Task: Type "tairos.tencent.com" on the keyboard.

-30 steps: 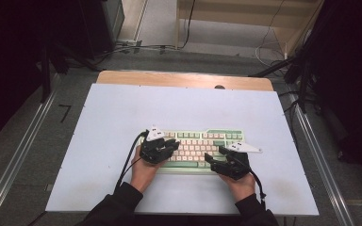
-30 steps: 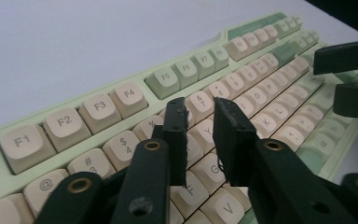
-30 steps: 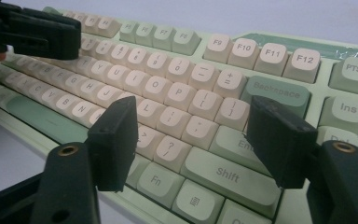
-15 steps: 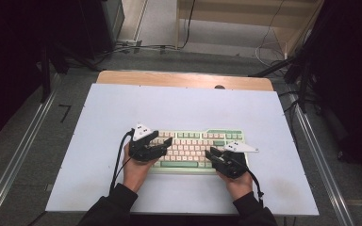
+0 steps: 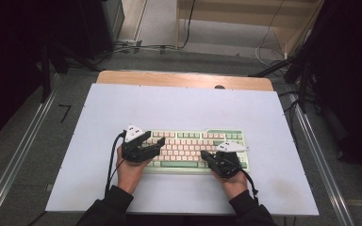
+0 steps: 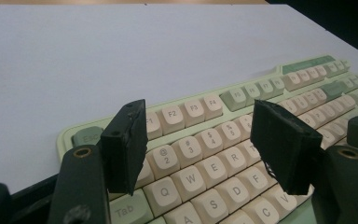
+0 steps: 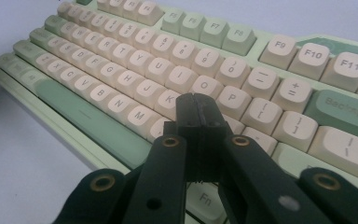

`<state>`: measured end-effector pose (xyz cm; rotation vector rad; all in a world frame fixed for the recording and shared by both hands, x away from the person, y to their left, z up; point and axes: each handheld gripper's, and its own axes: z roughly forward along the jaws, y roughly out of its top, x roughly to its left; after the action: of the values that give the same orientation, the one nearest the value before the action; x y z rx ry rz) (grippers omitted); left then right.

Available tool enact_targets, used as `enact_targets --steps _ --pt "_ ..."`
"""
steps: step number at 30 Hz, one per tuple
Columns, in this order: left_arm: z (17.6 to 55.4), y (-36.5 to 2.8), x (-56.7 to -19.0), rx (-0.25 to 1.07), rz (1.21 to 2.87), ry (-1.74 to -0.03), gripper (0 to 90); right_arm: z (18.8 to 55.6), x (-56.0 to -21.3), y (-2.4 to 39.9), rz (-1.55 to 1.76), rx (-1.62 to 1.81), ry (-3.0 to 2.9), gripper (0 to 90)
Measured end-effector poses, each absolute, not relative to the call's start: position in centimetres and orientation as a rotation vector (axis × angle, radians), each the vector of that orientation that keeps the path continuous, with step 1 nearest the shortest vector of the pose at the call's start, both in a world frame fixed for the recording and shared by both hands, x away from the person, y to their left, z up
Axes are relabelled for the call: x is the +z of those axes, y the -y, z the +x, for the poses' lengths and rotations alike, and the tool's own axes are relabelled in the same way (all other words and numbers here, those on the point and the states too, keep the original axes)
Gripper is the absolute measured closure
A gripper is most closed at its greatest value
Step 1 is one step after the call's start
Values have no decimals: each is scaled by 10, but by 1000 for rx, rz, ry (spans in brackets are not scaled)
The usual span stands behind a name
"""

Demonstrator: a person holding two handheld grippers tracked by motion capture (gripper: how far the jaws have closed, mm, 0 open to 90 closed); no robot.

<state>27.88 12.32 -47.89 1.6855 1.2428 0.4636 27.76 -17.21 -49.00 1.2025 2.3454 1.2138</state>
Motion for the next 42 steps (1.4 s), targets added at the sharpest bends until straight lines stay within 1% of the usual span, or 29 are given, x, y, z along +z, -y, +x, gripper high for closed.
enact_targets --steps 27,28,29,30,32,33,34,35,38,41,42 --pt "278 -125 -479 461 1680 -1249 370 277 -493 170 1211 1217 -2344 874" --pt "278 -125 -479 461 1680 -1249 370 278 -492 171 1216 1232 -2334 856" --pt "278 -125 -479 461 1680 -1248 370 278 -490 173 1223 1248 -2324 812" --pt "278 -125 -479 459 1681 -1248 370 279 -489 174 1233 1265 -2312 742" --pt "278 -125 -479 460 1685 -1243 384 280 -487 178 1246 1289 -2291 659" --pt "277 -125 -479 457 1688 -1238 394 281 -486 179 1251 1294 -2278 571" --pt "277 -124 -479 454 1688 -1233 414 281 -486 180 1261 1303 -2269 514" --pt "276 -124 -479 450 1691 -1226 434 282 -485 181 1265 1305 -2262 489" --pt "273 -124 -480 425 1697 -1197 544 285 -484 182 1276 1311 -2238 382" --pt "270 -124 -481 382 1714 -1162 665 288 -483 182 1289 1308 -2225 353" --pt "269 -124 -482 364 1724 -1151 719 289 -483 182 1294 1309 -2225 344"
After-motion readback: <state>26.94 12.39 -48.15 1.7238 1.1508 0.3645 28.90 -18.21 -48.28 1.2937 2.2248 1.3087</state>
